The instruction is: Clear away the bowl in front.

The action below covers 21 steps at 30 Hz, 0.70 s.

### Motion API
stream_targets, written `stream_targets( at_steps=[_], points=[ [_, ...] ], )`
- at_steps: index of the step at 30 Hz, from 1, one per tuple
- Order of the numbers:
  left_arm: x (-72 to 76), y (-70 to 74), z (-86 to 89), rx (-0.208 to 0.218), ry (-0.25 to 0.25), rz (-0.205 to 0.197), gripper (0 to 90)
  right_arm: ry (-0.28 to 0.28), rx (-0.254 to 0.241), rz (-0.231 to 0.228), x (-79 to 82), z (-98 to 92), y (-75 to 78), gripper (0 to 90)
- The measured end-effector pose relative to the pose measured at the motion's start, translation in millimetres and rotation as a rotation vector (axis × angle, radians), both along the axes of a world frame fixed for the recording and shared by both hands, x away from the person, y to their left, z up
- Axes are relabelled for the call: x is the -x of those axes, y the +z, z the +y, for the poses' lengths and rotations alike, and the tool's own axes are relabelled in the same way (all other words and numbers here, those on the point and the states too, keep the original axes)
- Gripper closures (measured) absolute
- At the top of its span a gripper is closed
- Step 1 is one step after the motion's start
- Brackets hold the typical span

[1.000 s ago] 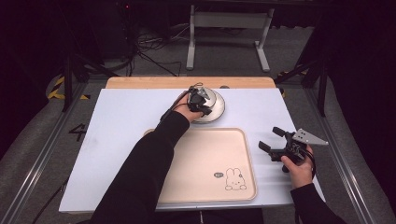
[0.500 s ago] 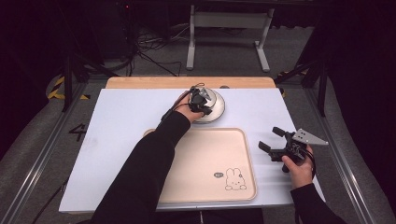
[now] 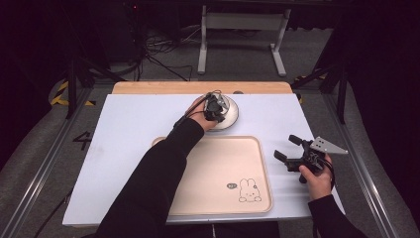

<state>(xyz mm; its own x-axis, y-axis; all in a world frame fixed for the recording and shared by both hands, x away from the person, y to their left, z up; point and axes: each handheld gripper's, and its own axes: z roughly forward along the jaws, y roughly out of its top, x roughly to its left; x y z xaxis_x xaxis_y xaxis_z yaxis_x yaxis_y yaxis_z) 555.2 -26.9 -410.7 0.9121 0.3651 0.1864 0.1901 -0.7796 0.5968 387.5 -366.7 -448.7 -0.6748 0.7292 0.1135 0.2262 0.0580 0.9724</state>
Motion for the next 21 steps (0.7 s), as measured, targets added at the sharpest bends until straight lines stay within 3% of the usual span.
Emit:
stream_targets(
  at_steps=[12,21],
  points=[
    [5.7,12.6,3.4,0.01,0.024,-0.001,82.0,0.006,0.0,0.003,0.5,0.8,0.2,1.4],
    [14.2,33.9,12.4,0.072,0.017,-0.019,81.9,0.007,-0.001,0.004,0.7,1.5,0.0,1.4]
  ],
)
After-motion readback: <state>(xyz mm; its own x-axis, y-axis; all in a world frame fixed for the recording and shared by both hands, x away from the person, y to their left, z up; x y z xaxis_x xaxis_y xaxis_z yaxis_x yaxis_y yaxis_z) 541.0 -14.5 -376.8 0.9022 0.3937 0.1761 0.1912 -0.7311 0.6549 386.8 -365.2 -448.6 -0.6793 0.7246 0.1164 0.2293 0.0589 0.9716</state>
